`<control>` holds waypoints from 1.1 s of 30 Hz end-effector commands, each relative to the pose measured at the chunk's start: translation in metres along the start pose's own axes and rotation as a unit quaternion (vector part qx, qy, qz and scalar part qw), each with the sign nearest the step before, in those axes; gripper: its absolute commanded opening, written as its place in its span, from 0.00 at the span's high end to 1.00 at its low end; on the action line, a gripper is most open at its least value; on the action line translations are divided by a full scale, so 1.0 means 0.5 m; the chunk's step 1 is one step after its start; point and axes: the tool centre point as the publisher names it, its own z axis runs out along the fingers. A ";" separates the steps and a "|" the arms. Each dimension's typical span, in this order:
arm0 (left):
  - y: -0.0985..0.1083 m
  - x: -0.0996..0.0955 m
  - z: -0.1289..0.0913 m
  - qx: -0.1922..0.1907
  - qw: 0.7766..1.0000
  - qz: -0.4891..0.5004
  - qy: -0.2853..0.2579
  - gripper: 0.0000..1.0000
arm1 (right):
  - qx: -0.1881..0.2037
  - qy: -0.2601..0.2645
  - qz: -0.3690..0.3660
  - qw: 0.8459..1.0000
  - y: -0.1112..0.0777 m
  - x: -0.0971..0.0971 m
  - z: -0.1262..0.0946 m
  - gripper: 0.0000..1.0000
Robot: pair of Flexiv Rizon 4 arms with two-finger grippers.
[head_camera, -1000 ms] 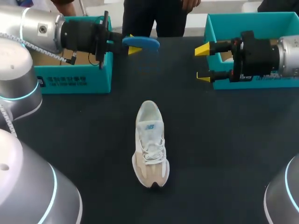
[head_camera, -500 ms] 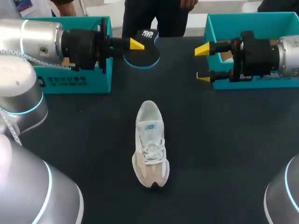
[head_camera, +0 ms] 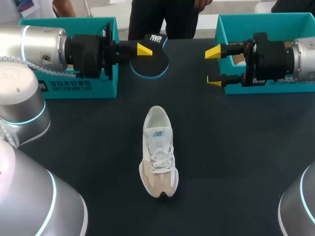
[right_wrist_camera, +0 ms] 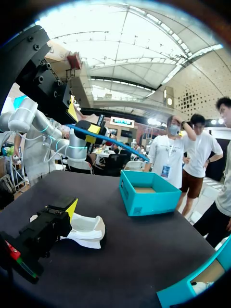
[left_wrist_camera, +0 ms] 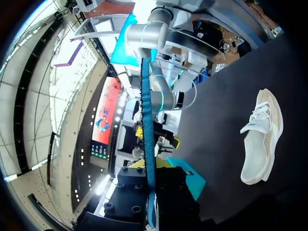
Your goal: Take the shoe out of the shoebox, open the shoe tongue, remove and reinsert the insole, then place the shoe into the shoebox
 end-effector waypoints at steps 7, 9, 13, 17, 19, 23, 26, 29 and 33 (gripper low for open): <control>0.027 0.064 0.009 0.045 0.994 0.101 -0.005 1.00 | 0.000 -0.001 0.000 1.000 0.001 -0.001 0.004 0.00; 0.029 0.072 0.009 0.043 0.991 0.123 0.009 1.00 | 0.000 -0.001 0.000 1.000 0.001 -0.001 0.004 0.00; 0.043 0.093 0.008 0.024 0.987 0.160 0.003 1.00 | 0.000 -0.001 0.000 1.000 0.001 -0.001 0.004 0.00; 0.062 0.107 0.016 -0.003 0.989 0.146 -0.006 1.00 | 0.000 -0.001 0.000 1.000 0.001 -0.001 0.004 0.00; 0.067 0.109 0.022 -0.011 0.989 0.145 -0.011 1.00 | 0.007 0.007 0.000 1.000 0.002 -0.008 0.019 0.00; 0.076 0.110 0.035 -0.021 0.988 0.154 -0.016 1.00 | 0.027 0.016 -0.002 0.999 0.007 -0.016 0.052 0.00; 0.082 0.109 0.049 -0.033 0.987 0.154 -0.026 1.00 | 0.032 0.021 0.001 0.999 0.008 -0.021 0.073 0.00; 0.089 0.104 0.064 -0.042 0.987 0.145 -0.045 1.00 | 0.036 0.026 0.006 0.999 0.008 -0.025 0.087 0.00; 0.091 0.097 0.084 -0.044 0.986 0.152 -0.048 1.00 | 0.040 0.029 0.007 0.999 0.011 -0.028 0.099 0.00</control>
